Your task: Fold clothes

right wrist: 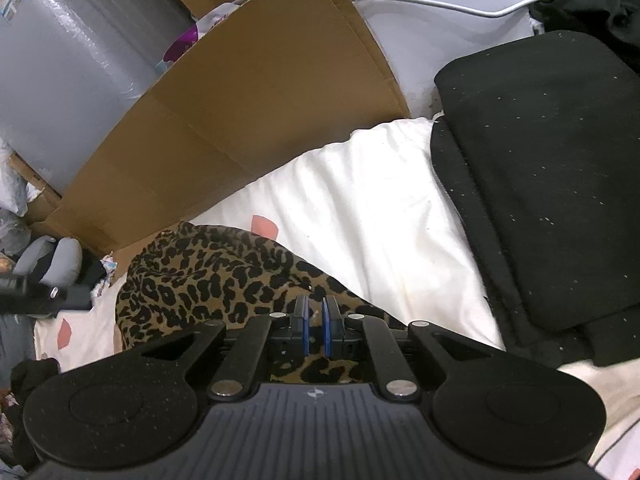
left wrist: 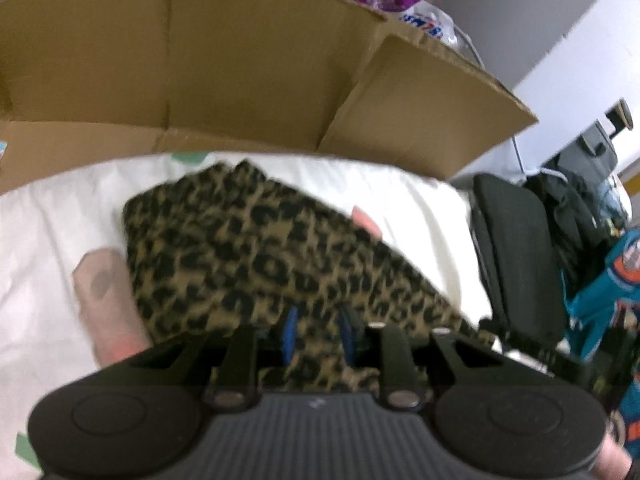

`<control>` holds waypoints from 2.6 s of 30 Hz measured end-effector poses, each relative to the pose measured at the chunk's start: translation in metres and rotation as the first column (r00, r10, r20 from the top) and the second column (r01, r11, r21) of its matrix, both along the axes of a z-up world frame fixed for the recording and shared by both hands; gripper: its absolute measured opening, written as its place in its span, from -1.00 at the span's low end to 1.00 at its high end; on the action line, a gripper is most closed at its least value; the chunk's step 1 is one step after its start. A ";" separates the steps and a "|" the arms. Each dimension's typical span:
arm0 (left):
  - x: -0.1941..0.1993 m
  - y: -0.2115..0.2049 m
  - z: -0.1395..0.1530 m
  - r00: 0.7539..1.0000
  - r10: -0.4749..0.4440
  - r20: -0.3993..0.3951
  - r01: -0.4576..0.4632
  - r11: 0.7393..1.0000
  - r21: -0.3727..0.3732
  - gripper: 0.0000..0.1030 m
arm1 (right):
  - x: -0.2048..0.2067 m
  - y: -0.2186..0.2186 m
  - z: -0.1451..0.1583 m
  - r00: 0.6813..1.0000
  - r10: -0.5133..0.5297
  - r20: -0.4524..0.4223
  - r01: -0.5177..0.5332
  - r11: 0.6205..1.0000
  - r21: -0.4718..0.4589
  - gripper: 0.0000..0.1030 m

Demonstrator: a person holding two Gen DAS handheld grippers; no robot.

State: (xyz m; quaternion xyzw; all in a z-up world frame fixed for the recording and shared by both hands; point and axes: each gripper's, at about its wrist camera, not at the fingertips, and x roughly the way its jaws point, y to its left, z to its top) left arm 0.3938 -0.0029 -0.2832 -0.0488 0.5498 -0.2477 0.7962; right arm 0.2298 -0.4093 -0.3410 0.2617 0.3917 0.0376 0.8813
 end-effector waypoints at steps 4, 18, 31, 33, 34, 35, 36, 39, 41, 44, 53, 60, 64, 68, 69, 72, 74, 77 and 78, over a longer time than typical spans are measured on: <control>0.024 -0.024 -0.007 0.999 0.045 0.000 -0.045 0.999 -0.017 -0.37 | 0.008 0.005 -0.002 1.000 0.028 0.008 -0.028 1.000 -0.003 -0.81; 0.079 -0.088 -0.055 0.992 0.124 -0.008 -0.125 0.992 -0.033 -0.38 | 0.039 0.024 -0.011 0.994 0.110 0.023 -0.110 0.994 -0.004 -0.79; 0.083 -0.061 -0.098 0.956 0.275 -0.103 -0.277 0.961 -0.006 -0.11 | 0.091 0.044 -0.021 0.986 0.166 0.013 -0.167 0.986 0.015 -0.79; 0.084 -0.056 -0.105 0.946 0.300 -0.124 -0.304 0.953 -0.008 -0.11 | 0.096 0.051 -0.026 0.981 0.195 -0.002 -0.195 0.981 -0.018 -0.79; 0.084 -0.053 -0.108 0.942 0.310 -0.132 -0.314 0.949 -0.010 -0.11 | 0.098 0.053 -0.028 0.979 0.201 -0.008 -0.202 0.979 -0.033 -0.79; 0.084 -0.051 -0.110 0.937 0.319 -0.140 -0.324 0.946 -0.013 -0.11 | 0.099 0.055 -0.030 0.978 0.208 -0.015 -0.208 0.977 -0.048 -0.79; 0.085 -0.050 -0.111 0.934 0.326 -0.148 -0.332 0.943 -0.014 -0.11 | 0.100 0.055 -0.030 0.977 0.212 -0.015 -0.212 0.975 -0.060 -0.79; 0.088 -0.050 -0.115 0.924 0.343 -0.169 -0.350 0.937 -0.009 -0.10 | 0.101 0.058 -0.032 0.973 0.231 -0.017 -0.231 0.967 -0.102 -0.32; 0.091 -0.053 -0.117 0.925 0.338 -0.174 -0.342 0.940 0.010 -0.09 | 0.102 0.059 -0.034 0.967 0.254 -0.018 -0.254 0.958 -0.135 -0.18; 0.095 -0.059 -0.119 0.929 0.324 -0.177 -0.323 0.946 0.031 -0.06 | 0.105 0.060 -0.039 0.958 0.286 -0.036 -0.288 0.942 -0.172 -0.18; 0.102 -0.090 -0.117 0.977 0.171 -0.124 -0.149 0.975 0.167 -0.08 | 0.107 0.066 -0.051 0.921 0.387 -0.056 -0.389 0.891 -0.233 -0.22; 0.113 -0.087 -0.108 0.966 0.188 -0.175 -0.156 0.971 0.180 -0.41 | 0.100 0.062 -0.046 0.912 0.408 -0.026 -0.404 0.888 -0.219 -1.00; 0.117 -0.082 -0.098 0.953 0.221 -0.208 -0.196 0.972 0.131 -0.46 | 0.088 0.054 -0.037 0.925 0.380 0.033 -0.369 0.914 -0.170 -1.00; 0.121 -0.089 -0.091 0.941 0.227 -0.251 -0.210 0.973 0.094 -0.44 | 0.081 0.058 -0.030 0.913 0.403 0.060 -0.385 0.902 -0.196 -1.00; 0.122 -0.093 -0.090 0.943 0.218 -0.250 -0.198 0.975 0.100 -0.42 | 0.079 0.059 -0.028 0.910 0.409 0.067 -0.389 0.899 -0.203 -1.00; 0.122 -0.100 -0.097 0.939 0.209 -0.273 -0.176 0.974 0.142 -0.36 | 0.074 0.062 -0.023 0.900 0.426 0.087 -0.400 0.889 -0.222 -1.00; 0.122 -0.104 -0.103 0.935 0.205 -0.290 -0.161 0.972 0.169 -0.33 | 0.070 0.064 -0.020 0.893 0.438 0.100 -0.406 0.883 -0.235 -1.00; 0.124 -0.106 -0.110 0.928 0.215 -0.304 -0.164 0.969 0.185 -0.31 | 0.065 0.067 -0.014 0.882 0.456 0.119 -0.417 0.873 -0.255 -1.00; 0.124 -0.106 -0.113 0.924 0.225 -0.308 -0.174 0.967 0.184 -0.30 | 0.065 0.069 -0.014 0.877 0.466 0.120 -0.426 0.868 -0.255 -1.00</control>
